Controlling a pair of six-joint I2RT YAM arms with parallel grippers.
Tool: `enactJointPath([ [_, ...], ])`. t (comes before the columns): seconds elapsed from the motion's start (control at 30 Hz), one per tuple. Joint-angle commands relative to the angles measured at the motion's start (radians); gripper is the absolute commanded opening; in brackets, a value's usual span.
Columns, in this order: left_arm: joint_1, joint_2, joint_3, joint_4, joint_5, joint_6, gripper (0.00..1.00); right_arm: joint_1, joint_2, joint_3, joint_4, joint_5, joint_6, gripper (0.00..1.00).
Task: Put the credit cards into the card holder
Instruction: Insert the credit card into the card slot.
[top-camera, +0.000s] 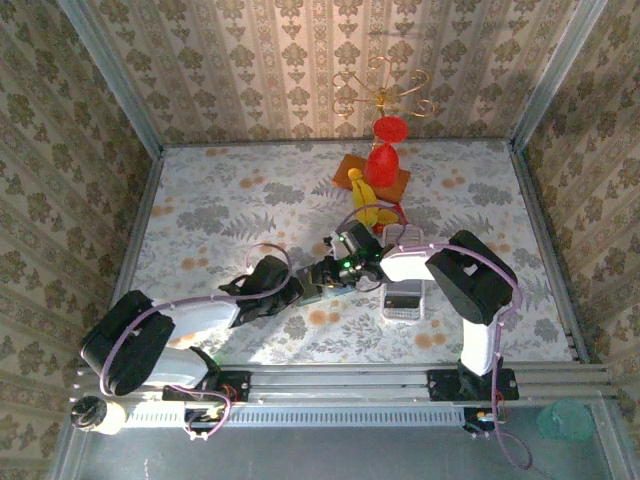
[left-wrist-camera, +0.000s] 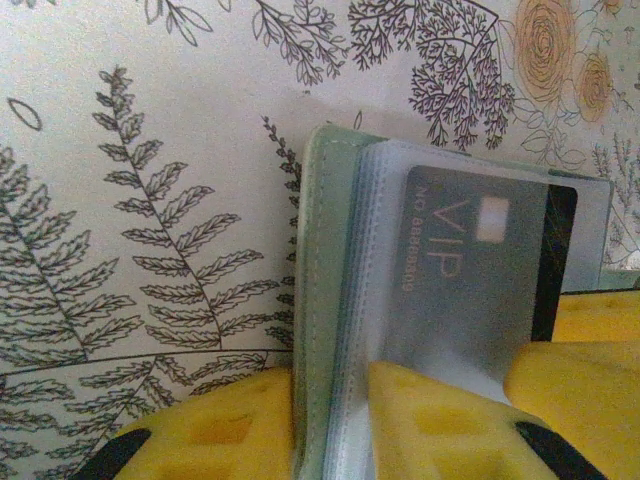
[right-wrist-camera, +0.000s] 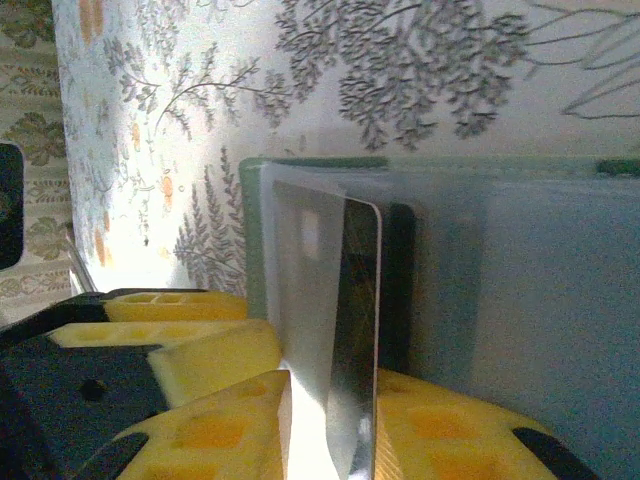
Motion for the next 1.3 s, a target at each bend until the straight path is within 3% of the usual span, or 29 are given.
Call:
enactJointPath([
  [0.0, 0.008, 0.003, -0.033, -0.035, 0.011, -0.025, 0.25, 0.021, 0.004, 0.034, -0.038, -0.023, -0.014, 0.26],
  [0.27, 0.012, 0.015, -0.042, 0.012, 0.018, -0.031, 0.25, 0.033, 0.004, 0.048, -0.054, -0.031, -0.02, 0.29],
  [0.6, 0.026, -0.048, -0.052, -0.021, 0.015, -0.016, 0.26, 0.019, -0.045, 0.103, -0.257, 0.097, -0.132, 0.51],
  [0.77, 0.031, -0.073, -0.055, -0.011, 0.019, -0.001, 0.26, 0.02, -0.059, 0.12, -0.302, 0.123, -0.162, 0.54],
  [0.9, 0.036, -0.088, -0.057, -0.014, 0.013, 0.001, 0.24, 0.02, -0.066, 0.126, -0.307, 0.133, -0.165, 0.41],
  [0.97, 0.037, -0.094, -0.058, -0.014, 0.008, -0.002, 0.21, 0.02, -0.063, 0.133, -0.317, 0.14, -0.169, 0.22],
  [1.03, 0.039, -0.098, -0.057, -0.026, 0.004, -0.002, 0.15, 0.019, -0.059, 0.139, -0.325, 0.148, -0.176, 0.11],
  [1.13, 0.04, -0.104, -0.053, -0.054, -0.007, -0.004, 0.1, 0.02, -0.052, 0.146, -0.349, 0.19, -0.186, 0.01],
  [1.27, 0.042, -0.098, -0.049, -0.074, -0.015, -0.002, 0.07, 0.021, -0.026, 0.182, -0.418, 0.251, -0.219, 0.0],
])
